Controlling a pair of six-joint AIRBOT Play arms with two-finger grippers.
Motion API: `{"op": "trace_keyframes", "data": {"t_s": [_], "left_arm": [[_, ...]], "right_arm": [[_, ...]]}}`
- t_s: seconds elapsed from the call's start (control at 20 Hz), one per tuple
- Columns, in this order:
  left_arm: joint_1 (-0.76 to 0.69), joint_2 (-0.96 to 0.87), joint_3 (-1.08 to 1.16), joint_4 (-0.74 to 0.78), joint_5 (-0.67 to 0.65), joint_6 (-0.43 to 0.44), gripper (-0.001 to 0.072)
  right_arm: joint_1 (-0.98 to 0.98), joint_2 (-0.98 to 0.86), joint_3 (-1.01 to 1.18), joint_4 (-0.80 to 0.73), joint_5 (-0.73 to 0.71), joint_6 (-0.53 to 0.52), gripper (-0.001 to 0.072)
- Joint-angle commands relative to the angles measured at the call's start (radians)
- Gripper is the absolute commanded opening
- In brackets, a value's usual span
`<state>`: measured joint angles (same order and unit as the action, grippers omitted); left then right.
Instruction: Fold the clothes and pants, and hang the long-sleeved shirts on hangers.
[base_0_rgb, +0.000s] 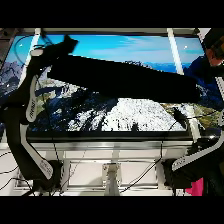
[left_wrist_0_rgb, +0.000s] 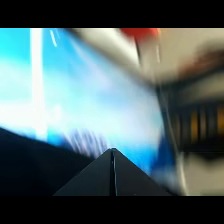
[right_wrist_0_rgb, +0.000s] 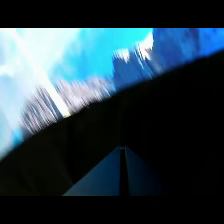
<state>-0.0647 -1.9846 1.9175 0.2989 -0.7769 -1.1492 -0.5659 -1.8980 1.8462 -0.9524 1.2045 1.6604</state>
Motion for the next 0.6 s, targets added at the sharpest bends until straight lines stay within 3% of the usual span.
{"op": "trace_keyframes", "data": {"t_s": [0.0, 0.1, 0.2, 0.35, 0.4, 0.5, 0.55], "left_arm": [[-0.218, 0.041, 0.004, 0.37, -0.126, -0.272, 0.0002], [-0.365, 0.036, 0.004, 0.495, -0.127, -0.386, 0.0002], [-0.5, 0.017, 0.004, 0.571, -0.095, -0.446, 0.0002], [-0.634, -0.037, 0.004, 0.627, -0.01, -0.562, 0.0002], [-0.659, -0.058, 0.004, 0.629, 0.012, -0.597, 0.0002], [-0.691, -0.1, 0.004, 0.629, 0.057, -0.642, 0.0002], [-0.699, -0.118, 0.004, 0.629, 0.076, -0.668, 0.0002]], "right_arm": [[-0.024, -0.001, 0.015, 0.005, 0.172, -0.156, 0.0015], [-0.08, -0.002, 0.014, 0.066, 0.259, -0.22, 0.0014], [-0.157, -0.003, 0.012, 0.15, 0.351, -0.273, 0.0014], [-0.252, -0.002, 0.013, 0.139, 0.381, -0.265, 0.0019], [-0.272, -0.002, 0.013, 0.09, 0.364, -0.246, 0.0075], [-0.298, -0.003, 0.012, 0.0, 0.34, -0.171, 0.0373], [-0.303, -0.004, 0.011, -0.019, 0.339, -0.158, 0.0385]]}}
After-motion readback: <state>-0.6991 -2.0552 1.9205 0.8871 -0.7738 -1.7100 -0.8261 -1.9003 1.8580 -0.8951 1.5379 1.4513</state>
